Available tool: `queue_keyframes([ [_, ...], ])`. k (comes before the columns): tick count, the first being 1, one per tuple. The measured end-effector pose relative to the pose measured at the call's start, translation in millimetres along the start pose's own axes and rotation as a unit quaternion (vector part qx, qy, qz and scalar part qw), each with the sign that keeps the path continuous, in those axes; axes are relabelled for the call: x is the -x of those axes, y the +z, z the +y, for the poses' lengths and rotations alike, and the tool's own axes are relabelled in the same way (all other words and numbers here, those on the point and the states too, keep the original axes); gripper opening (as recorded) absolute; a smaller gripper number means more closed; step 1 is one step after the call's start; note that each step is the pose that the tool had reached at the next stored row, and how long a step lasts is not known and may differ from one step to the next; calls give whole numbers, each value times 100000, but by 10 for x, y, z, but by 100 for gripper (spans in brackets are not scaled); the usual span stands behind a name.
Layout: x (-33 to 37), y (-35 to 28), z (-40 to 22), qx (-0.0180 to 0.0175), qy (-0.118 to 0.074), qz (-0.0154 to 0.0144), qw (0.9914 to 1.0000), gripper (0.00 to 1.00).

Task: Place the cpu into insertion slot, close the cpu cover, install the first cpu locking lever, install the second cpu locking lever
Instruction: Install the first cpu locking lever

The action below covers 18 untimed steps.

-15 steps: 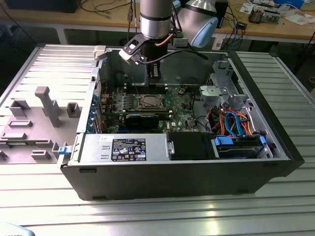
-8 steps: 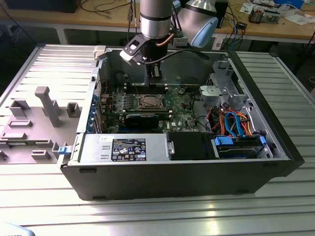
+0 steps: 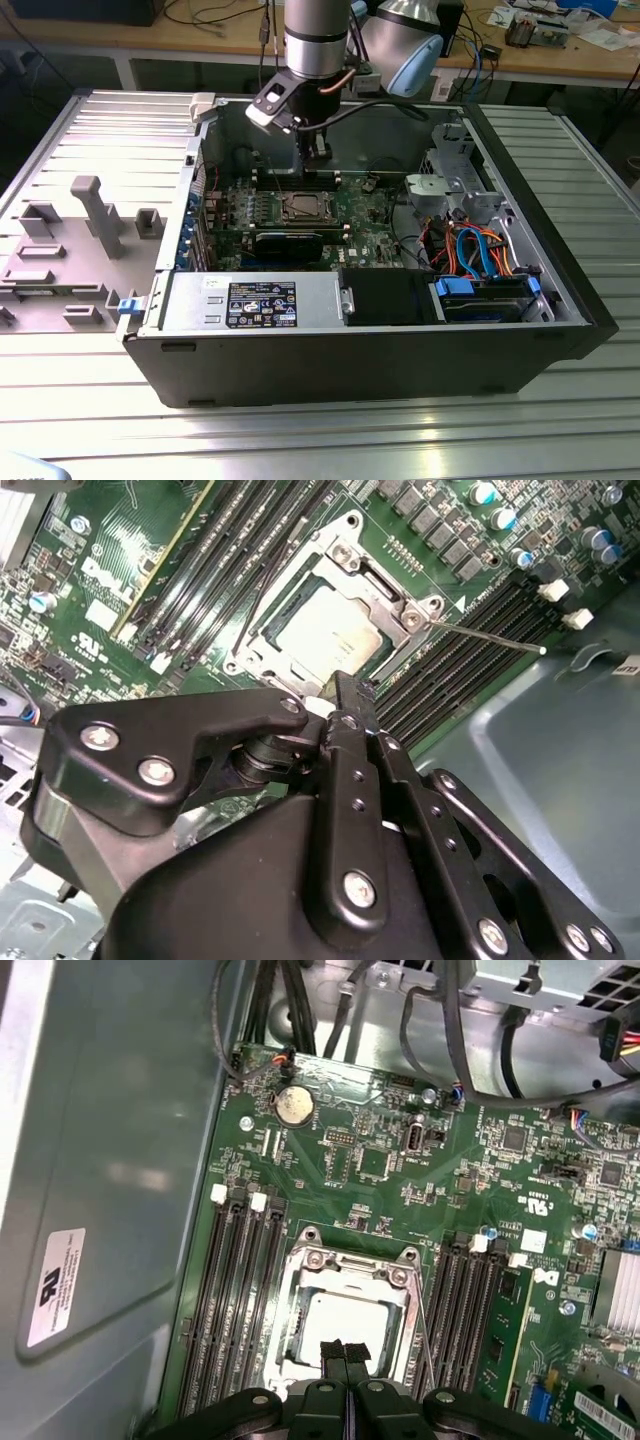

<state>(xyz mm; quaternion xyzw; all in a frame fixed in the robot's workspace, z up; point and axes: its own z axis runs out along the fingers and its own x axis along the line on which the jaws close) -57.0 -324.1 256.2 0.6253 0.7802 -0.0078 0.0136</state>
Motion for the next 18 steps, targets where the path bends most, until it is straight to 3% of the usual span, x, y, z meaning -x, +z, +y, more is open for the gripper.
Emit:
queue_keyframes([
  [9,0,0,0,81,-2912,-28,99958,11],
  [18,0,0,0,157,-5446,-28,99851,11],
])
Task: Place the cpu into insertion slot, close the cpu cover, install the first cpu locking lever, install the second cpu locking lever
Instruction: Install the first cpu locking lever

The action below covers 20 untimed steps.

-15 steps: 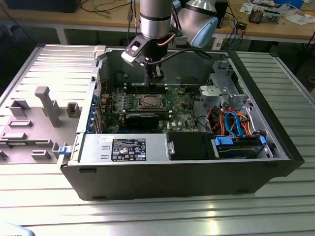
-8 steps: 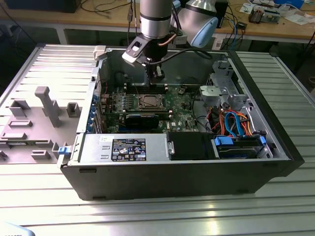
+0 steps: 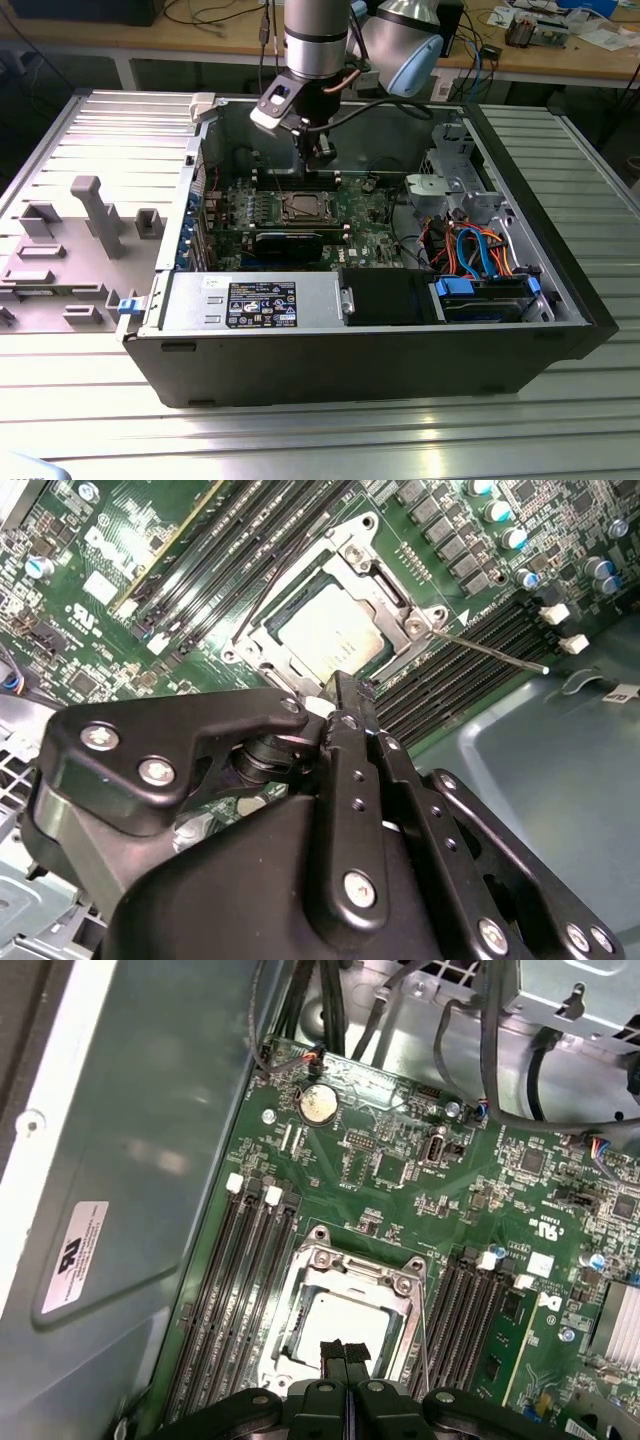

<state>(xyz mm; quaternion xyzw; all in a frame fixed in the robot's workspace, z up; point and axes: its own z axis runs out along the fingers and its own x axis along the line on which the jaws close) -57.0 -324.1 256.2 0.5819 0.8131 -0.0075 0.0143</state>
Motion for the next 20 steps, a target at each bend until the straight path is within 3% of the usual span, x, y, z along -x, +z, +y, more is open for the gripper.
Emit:
queue_keyframes([
  [20,0,0,0,145,-4408,24,99903,11],
])
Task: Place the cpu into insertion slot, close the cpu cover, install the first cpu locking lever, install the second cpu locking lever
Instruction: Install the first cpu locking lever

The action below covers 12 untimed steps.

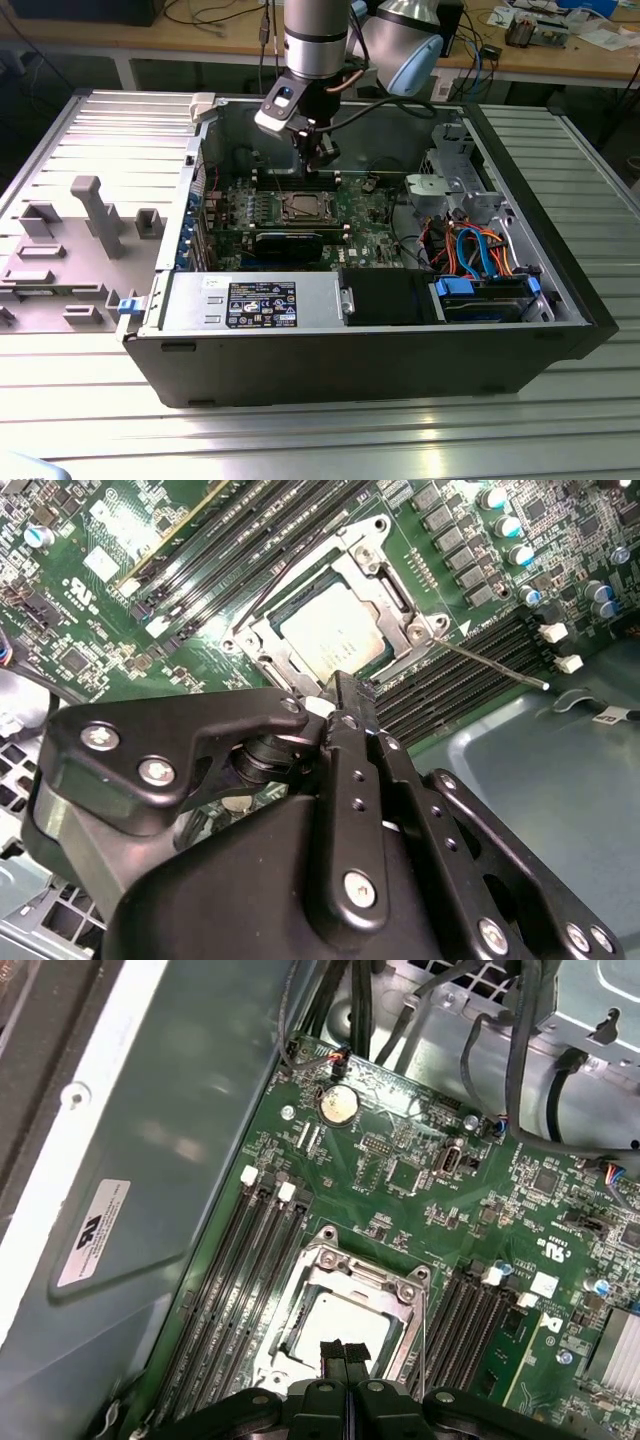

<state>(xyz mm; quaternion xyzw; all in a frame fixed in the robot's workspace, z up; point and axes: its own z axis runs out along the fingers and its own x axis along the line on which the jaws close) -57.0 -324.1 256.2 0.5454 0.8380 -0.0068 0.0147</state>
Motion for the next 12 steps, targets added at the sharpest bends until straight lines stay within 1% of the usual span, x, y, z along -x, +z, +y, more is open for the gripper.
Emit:
queue_keyframes([
  [12,0,0,0,57,-1893,8,99982,11],
])
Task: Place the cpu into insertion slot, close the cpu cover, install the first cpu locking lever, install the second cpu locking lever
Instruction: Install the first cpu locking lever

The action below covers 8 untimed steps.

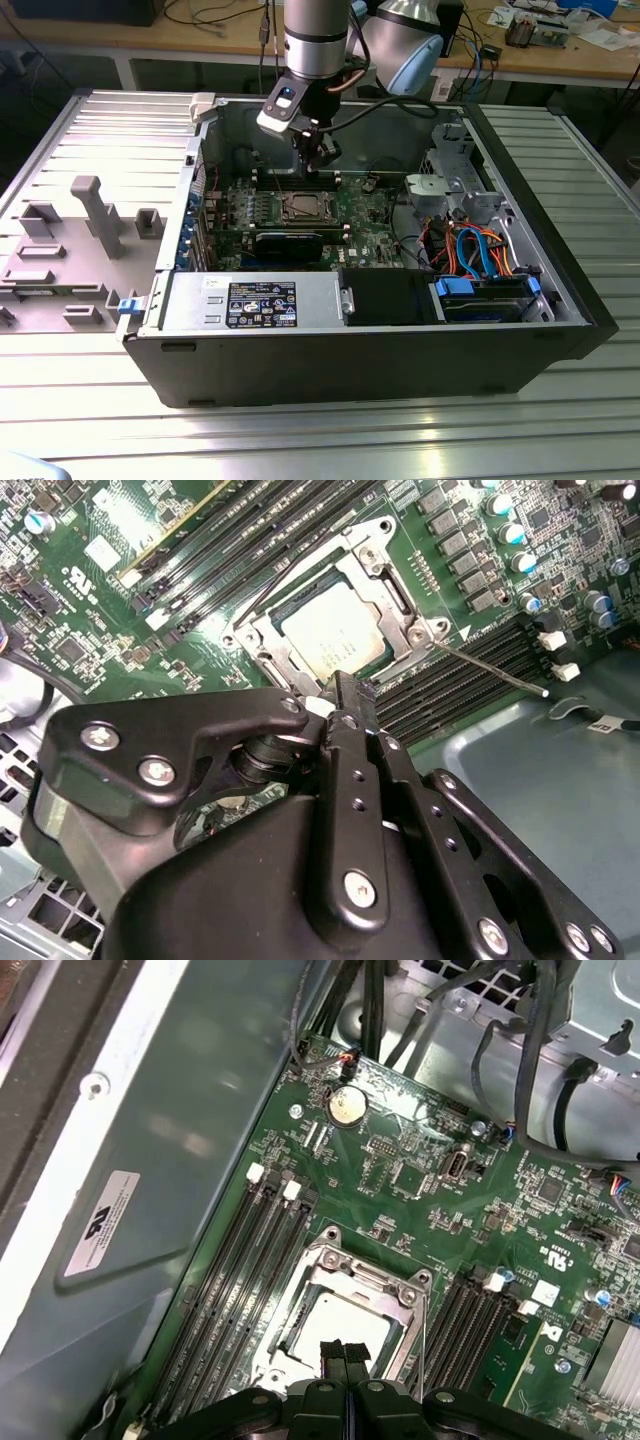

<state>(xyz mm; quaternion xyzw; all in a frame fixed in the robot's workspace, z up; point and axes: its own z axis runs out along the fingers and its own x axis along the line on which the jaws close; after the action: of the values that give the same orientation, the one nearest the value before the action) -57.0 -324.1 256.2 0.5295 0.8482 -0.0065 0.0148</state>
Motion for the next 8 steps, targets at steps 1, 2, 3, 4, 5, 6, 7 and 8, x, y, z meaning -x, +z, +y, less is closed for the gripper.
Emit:
queue_keyframes([
  [1,0,0,0,7,-227,-3,100000,11],
  [2,0,0,0,11,-351,0,99999,11],
  [3,0,0,0,17,-504,1,99999,11],
  [4,0,0,0,20,-618,1,99998,11],
  [5,0,0,0,25,-731,2,99997,11],
  [6,0,0,0,32,-971,1,99995,11],
  [7,0,0,0,40,-1167,3,99993,11],
  [8,0,0,0,40,-1278,3,99992,11],
])
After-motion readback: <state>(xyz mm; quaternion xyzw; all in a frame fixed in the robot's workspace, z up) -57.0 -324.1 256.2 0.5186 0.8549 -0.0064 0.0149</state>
